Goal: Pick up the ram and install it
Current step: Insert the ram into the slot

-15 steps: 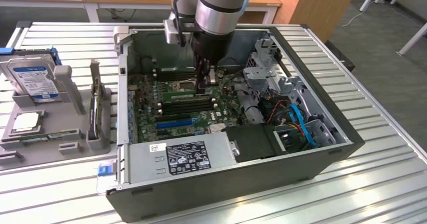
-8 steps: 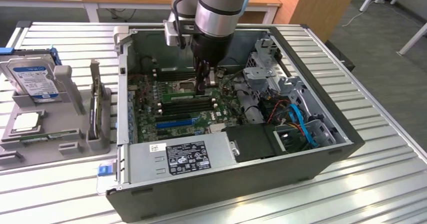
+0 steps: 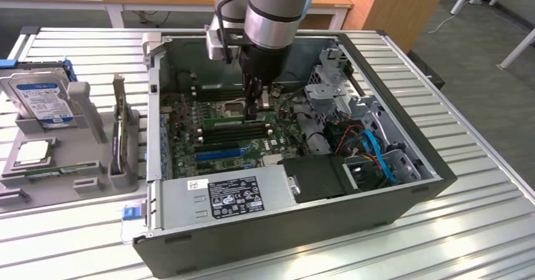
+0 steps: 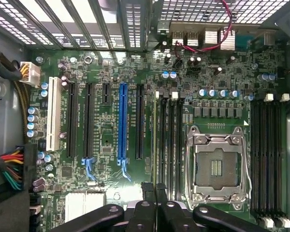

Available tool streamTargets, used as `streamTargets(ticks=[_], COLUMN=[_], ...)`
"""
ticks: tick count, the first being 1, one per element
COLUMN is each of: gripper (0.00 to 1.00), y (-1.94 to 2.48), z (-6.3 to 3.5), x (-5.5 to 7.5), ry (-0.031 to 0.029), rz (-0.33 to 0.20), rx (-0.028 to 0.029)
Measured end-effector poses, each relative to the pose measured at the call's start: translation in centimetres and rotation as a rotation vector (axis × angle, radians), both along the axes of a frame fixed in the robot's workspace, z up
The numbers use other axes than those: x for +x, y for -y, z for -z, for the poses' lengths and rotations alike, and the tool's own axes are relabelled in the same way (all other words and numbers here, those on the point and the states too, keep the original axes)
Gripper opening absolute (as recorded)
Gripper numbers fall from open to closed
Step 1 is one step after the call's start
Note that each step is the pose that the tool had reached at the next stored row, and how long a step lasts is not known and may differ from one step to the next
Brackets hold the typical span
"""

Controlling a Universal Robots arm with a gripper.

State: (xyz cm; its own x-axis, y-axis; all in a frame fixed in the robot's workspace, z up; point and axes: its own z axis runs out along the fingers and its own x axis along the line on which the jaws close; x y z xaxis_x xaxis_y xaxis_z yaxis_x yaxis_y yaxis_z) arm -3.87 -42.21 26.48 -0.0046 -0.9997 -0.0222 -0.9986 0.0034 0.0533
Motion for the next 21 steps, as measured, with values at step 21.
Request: streamTargets(ticks=[21], gripper=[0.11], y=[0.00], z=[1.56], x=[0.2], ry=[0.0000], rz=[0.000], rx=[0.0000])
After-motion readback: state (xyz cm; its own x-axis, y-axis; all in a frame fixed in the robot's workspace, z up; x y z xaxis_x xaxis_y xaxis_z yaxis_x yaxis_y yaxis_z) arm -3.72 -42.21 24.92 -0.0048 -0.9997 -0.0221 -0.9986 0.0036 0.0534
